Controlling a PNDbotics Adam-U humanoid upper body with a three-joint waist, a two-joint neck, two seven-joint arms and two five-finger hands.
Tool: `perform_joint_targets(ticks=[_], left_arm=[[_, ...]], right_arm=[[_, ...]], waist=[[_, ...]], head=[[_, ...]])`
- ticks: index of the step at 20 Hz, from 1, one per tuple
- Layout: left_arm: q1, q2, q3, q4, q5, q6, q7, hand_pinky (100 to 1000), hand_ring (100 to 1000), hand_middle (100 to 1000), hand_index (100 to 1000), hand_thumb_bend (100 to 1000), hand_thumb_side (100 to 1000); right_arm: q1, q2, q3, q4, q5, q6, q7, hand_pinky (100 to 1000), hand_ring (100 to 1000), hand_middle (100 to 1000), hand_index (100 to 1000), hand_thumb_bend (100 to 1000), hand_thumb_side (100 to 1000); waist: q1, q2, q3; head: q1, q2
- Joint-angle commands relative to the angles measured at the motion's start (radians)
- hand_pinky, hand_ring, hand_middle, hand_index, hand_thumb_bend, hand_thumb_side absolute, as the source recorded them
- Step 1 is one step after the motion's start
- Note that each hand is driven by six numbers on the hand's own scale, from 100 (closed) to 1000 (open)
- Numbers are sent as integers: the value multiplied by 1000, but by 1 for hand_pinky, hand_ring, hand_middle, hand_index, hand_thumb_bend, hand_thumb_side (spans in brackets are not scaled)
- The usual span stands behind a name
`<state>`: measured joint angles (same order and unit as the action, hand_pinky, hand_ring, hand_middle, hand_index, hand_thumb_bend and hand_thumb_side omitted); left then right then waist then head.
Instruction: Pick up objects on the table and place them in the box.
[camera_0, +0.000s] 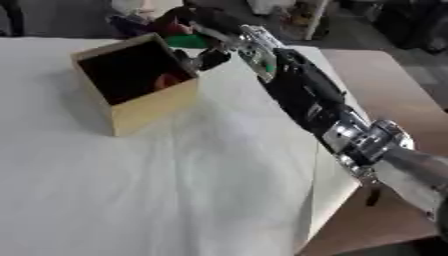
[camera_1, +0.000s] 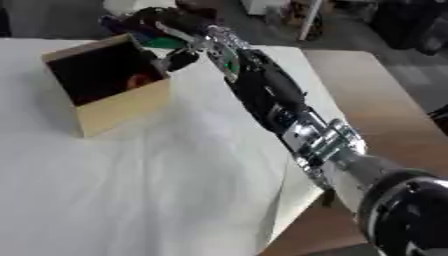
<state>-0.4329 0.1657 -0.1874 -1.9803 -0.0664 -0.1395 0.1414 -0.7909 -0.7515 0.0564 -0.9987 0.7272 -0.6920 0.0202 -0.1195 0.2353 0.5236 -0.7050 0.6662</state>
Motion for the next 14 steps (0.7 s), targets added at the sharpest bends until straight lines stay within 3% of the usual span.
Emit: perform_joint_targets(ticks=[1, 9, 14], left_arm=[[-13, 4, -1, -20, -2, 1, -2, 807, 639, 613, 874, 100, 783], [-7, 5, 0, -20, -2, 3, 0, 806, 639, 613, 874, 100, 783], [6, 9, 8, -20, -7, 7, 9, 807, 640, 612, 874, 100, 784]], right_arm=[[-10, -28, -3, -13, 14, 5, -23, 807, 929, 792, 969, 100, 201], [-3, -45, -7, -43, -19, 2, -41, 805, 936, 804, 970, 100, 198], [11, -70, -26, -105, -136, -1, -19, 788, 939, 803, 967, 100, 215]], waist=[[9, -18, -4], [12, -23, -26], [19, -28, -58]], head=[[2, -15], [5, -12], [29, -5]])
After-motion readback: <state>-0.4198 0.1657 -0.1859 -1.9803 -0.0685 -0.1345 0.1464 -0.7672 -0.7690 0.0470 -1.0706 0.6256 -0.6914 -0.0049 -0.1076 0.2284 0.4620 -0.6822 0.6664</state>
